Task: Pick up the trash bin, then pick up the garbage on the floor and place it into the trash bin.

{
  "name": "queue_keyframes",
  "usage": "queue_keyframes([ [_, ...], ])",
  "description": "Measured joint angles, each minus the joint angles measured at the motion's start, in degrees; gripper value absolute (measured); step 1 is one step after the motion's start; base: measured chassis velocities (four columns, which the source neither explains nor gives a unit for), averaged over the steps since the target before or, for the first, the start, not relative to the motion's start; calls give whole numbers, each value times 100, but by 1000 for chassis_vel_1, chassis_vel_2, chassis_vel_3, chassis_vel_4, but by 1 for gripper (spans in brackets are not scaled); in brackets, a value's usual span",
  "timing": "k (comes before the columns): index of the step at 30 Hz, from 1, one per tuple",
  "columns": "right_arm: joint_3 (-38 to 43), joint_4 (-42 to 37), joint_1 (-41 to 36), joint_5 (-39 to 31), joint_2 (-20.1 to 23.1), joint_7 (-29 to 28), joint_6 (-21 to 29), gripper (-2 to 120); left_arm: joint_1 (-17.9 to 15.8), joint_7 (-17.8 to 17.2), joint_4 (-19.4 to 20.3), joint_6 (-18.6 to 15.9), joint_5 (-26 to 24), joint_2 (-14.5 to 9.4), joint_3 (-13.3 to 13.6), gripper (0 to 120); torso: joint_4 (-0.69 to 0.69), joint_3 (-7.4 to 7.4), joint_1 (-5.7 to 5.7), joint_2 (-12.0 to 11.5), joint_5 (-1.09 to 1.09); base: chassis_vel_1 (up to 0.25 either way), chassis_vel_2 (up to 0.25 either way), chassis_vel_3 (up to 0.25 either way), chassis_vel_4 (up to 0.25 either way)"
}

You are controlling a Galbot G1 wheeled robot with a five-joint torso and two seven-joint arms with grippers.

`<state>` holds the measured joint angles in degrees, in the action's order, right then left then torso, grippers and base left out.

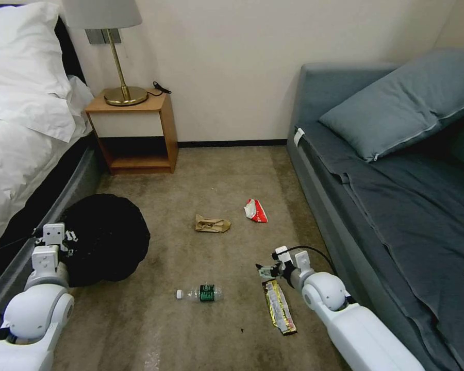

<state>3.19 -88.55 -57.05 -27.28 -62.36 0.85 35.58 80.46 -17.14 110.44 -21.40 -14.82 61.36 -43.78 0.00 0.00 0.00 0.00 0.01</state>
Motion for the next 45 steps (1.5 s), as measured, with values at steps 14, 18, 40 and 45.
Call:
queue_keyframes([
  [14,-557,761,421,53,92,129,627,100,123,21,215,-37,206,287,2,5,0,0,0,0,-1,0,0,0,0],
  [18,-672,973,491,109,-12,250,572,100,155,20,191,-16,214,287,-6,5,1,0,0,0,0,0,0,0,0],
  [40,-759,2155,808,482,-425,522,153,100,153,22,147,-4,250,243,58,4,0,0,0,0,-1,0,0,0,0],
  [45,-686,2389,835,562,-489,513,78,100,131,21,143,2,262,237,113,4,0,0,0,0,-1,0,0,0,0],
])
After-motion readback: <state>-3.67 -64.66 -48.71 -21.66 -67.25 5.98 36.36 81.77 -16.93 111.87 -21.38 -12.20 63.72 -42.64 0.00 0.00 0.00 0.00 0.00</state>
